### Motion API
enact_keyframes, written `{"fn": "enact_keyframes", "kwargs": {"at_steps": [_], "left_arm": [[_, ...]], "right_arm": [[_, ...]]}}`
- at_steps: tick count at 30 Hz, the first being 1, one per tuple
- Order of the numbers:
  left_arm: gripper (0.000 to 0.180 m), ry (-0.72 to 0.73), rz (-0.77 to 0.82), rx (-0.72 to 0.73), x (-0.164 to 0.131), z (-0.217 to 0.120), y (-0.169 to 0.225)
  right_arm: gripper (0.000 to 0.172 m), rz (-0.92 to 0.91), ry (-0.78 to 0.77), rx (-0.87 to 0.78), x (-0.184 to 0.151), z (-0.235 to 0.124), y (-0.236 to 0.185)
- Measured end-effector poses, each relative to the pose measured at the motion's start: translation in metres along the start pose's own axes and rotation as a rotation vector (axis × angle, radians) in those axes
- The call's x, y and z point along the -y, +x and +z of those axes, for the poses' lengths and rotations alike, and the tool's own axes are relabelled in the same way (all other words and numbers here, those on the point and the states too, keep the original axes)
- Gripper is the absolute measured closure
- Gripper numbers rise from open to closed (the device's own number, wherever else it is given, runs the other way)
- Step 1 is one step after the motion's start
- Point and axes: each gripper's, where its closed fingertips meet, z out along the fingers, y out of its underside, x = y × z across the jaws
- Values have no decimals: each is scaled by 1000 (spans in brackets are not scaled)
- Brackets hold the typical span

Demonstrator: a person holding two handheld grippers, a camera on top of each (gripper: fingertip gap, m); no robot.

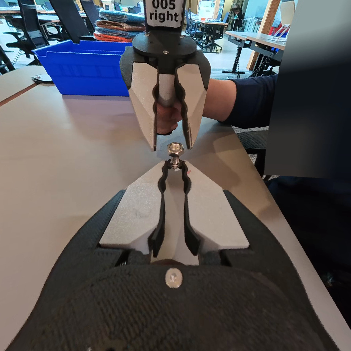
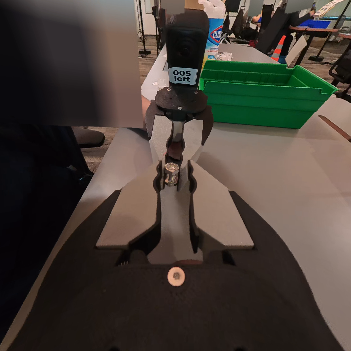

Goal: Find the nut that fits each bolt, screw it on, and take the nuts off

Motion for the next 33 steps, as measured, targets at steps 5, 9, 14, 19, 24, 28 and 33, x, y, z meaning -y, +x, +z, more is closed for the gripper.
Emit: {"fn": "enact_keyframes", "kwargs": {"at_steps": [5, 9, 14, 19, 24, 28, 33], "left_arm": [[168, -2, 4, 1, 0, 0, 0], [168, -3, 4, -2, 0, 1, 1], [168, -4, 1, 11, 0, 0, -1], [168, -29, -12, 71, -4, 1, -10], [168, -66, -44, 133, -10, 1, -20], [168, -74, -58, 143, -11, 0, -23], [168, -64, -50, 118, -10, 1, -19]], "right_arm": [[162, -28, -4, 7, 1, 0, -3], [158, -15, -34, 16, -5, 5, -5], [161, -13, -29, -14, -6, 6, -2], [161, 45, -3, -146, -10, 5, 8], [161, 98, 18, -371, -16, 6, 20], [161, 87, 12, -486, -17, 6, 24], [154, 57, 42, -371, -7, -2, 16]]}}
